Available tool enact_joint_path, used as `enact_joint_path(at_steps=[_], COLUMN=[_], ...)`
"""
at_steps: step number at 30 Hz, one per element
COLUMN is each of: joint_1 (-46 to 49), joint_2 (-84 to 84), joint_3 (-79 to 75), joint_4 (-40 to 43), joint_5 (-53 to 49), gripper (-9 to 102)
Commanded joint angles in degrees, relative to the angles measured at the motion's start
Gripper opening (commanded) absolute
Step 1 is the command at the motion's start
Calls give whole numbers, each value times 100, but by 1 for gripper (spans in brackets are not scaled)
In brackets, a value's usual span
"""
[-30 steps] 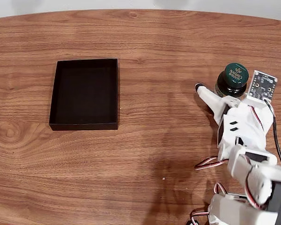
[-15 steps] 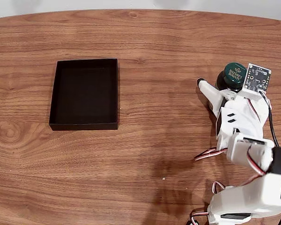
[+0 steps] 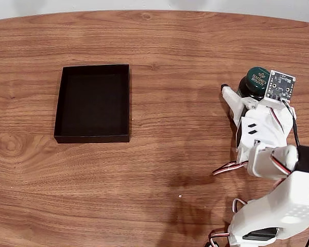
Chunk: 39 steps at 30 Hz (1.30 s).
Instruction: Pick up the pill bottle and place it in the black box.
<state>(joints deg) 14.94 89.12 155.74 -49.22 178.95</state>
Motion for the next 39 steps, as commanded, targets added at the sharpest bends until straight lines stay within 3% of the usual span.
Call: enact_joint_path(at_steps=[1, 21, 28, 39], joint_1=[-114, -396, -835, -2452], joint_2=[237, 1890, 3480, 5713], joint_3=[-79, 747, 1037, 1310], joint_4=[-193, -62, 782, 2065], joint_5=[-97, -141, -70, 202], gripper=[28, 21, 21, 22])
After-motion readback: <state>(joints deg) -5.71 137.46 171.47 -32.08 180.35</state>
